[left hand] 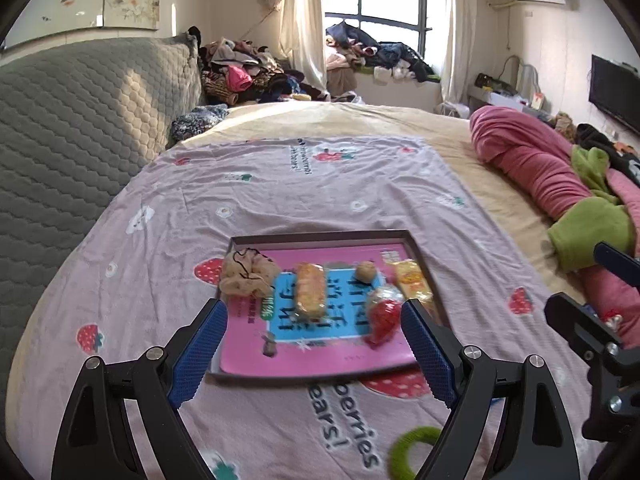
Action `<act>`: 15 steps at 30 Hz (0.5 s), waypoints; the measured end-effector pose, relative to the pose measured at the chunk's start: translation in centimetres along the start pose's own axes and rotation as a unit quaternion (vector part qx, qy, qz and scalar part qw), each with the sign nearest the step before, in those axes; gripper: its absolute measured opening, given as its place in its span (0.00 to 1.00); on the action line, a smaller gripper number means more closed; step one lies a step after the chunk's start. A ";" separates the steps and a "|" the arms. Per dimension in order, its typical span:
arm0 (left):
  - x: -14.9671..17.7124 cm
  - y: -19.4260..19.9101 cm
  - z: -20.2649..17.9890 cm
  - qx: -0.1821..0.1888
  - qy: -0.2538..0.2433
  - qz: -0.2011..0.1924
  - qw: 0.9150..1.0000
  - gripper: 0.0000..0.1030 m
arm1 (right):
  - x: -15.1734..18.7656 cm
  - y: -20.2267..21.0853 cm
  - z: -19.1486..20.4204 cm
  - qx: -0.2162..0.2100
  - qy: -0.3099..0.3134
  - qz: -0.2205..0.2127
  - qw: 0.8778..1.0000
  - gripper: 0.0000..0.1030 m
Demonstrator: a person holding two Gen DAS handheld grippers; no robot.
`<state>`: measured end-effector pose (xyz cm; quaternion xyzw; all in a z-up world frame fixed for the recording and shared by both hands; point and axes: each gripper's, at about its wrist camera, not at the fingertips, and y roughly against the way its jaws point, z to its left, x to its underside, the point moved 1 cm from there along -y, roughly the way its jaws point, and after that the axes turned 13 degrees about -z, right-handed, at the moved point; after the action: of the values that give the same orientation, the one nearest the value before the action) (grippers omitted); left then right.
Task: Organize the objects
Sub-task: 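Withdraw both grippers from the tray and move back over the bed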
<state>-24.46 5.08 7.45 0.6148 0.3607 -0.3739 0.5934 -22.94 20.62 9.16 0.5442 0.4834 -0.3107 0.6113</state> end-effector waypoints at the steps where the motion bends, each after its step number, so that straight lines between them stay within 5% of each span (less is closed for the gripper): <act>1: 0.2 0.6 -0.3 0.001 0.001 -0.002 1.000 0.87 | 0.0 0.4 -0.1 0.001 0.000 0.000 1.000 0.99; 15: 0.8 6.5 -4.1 0.017 -0.003 -0.005 1.000 0.87 | -1.0 7.5 -1.8 0.024 -0.003 -0.017 1.000 0.99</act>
<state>-18.19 8.97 9.84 0.6215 0.3555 -0.3848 0.5825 -16.95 23.84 12.96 0.5493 0.4830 -0.3343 0.5944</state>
